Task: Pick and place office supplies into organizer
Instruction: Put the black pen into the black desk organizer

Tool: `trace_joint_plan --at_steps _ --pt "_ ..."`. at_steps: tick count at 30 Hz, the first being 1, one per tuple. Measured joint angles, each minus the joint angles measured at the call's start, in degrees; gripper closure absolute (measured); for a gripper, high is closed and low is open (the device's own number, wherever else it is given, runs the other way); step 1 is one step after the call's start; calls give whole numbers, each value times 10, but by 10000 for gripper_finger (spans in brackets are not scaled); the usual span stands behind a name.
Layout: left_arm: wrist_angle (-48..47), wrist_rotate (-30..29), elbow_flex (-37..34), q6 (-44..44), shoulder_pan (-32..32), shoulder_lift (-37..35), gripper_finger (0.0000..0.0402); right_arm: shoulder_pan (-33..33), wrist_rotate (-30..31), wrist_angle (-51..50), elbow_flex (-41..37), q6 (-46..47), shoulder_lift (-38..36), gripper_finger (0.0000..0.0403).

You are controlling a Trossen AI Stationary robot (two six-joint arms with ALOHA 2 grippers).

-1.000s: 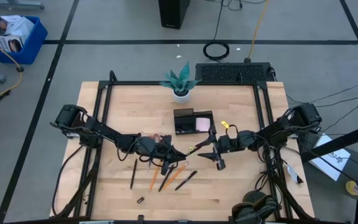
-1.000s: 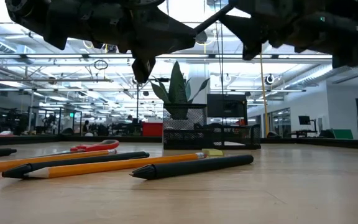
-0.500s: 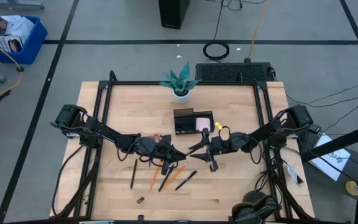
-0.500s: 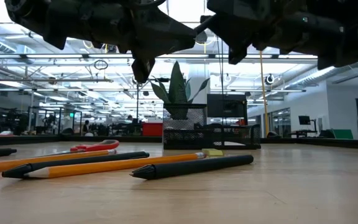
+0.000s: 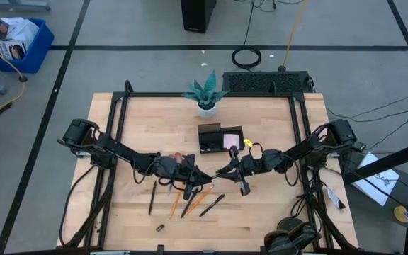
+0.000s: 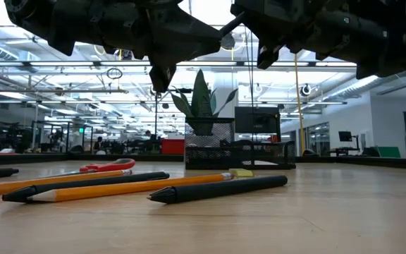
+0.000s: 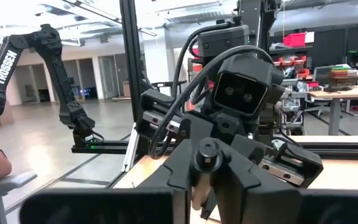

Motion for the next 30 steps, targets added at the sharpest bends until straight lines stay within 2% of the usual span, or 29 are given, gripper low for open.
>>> trace_joint_plan --at_steps 6,11,17,24,27,30 --pt "-5 4 0 -60 11 0 345 0 8 -4 0 -2 0 355" --pt "-19 0 0 -29 20 0 279 0 18 -8 -5 -6 0 372" --pt "-98 52 0 -10 51 -33 197 0 55 -10 -16 -19 0 362" --pt "-103 32 -42 59 55 -131 162 -1 122 -11 -22 -75 0 372" --pt "-66 3 -84 88 58 -190 161 -2 175 -18 -22 -111 0 371" --pt "-25 0 -137 128 67 -249 160 -14 216 -42 -22 -127 -4 362"
